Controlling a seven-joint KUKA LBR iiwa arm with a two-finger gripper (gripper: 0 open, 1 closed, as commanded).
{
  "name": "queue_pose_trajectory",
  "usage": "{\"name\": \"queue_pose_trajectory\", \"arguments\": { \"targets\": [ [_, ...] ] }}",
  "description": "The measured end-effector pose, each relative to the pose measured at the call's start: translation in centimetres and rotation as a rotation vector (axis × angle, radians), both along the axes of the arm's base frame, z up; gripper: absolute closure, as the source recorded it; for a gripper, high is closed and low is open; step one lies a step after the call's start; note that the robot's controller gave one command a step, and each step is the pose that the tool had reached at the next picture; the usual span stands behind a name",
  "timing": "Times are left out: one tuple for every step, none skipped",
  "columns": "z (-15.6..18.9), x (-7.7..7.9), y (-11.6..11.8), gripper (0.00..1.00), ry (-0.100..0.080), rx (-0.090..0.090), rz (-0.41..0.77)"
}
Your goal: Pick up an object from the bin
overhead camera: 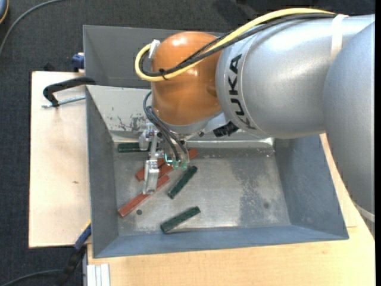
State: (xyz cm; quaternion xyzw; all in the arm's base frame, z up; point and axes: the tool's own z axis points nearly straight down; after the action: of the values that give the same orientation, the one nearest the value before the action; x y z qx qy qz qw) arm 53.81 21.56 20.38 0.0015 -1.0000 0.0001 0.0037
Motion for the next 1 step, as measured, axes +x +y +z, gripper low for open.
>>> {"name": "queue_pose_trajectory", "arguments": {
  "targets": [
    [-13.58, -0.03, -2.68, 0.0, -0.006, 0.002, 0.193]
  ]
}}
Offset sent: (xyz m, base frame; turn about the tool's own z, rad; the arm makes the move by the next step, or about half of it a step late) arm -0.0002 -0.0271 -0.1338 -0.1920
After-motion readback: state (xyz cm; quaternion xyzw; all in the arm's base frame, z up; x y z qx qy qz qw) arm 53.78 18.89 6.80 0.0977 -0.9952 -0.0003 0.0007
